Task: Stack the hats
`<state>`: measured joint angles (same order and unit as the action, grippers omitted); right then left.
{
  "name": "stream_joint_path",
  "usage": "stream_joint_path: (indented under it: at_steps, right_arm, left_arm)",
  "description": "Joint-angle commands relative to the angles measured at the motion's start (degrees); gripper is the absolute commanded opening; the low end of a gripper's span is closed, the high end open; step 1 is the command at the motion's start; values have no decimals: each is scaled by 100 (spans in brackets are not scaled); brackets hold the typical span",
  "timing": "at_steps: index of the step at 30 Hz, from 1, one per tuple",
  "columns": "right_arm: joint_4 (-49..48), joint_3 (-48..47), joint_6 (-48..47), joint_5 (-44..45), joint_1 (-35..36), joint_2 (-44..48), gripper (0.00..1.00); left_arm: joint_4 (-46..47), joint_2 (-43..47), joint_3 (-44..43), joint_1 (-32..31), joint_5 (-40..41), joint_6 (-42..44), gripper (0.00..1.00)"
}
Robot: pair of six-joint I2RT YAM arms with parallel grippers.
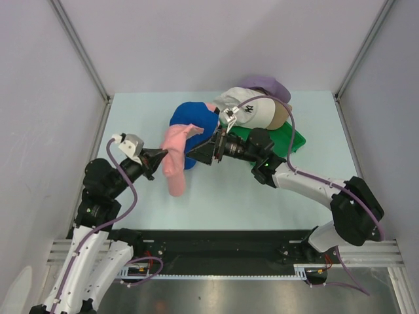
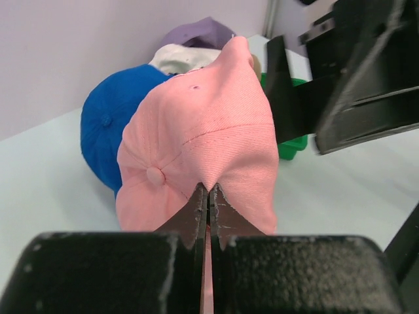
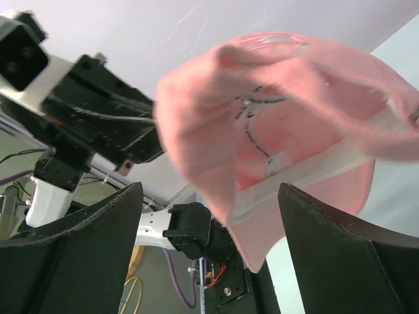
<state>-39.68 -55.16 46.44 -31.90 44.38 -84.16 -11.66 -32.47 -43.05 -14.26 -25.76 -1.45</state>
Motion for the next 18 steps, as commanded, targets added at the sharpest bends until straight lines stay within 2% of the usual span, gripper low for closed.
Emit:
stream_joint_path:
  at_steps: [1,8,10,11,15,18]
  right_arm:
    - [-566,-417,23,-70,106,-345,90]
    - [-1137,-558,383,-334,264,-759,91]
    - [-1392,-531,559,-422,273,-777,89]
    - [-1463,-496,603,-431,273,-760,87]
    - [-1385,-373,551,-317,282,-506,64]
    - [-1288,-224,411,-142,273,-216,60]
  left_arm:
    - [498,65,-28,29,-597,31,0]
    - [560,83,-28,29,-659,14,0]
    - [551,83,-28,29,-632,22,0]
    - [533,83,-28,29,-589,31,0]
    - [463,74,-19,29,-334,75,0]
    - [410,65,-2,29,-289,101,0]
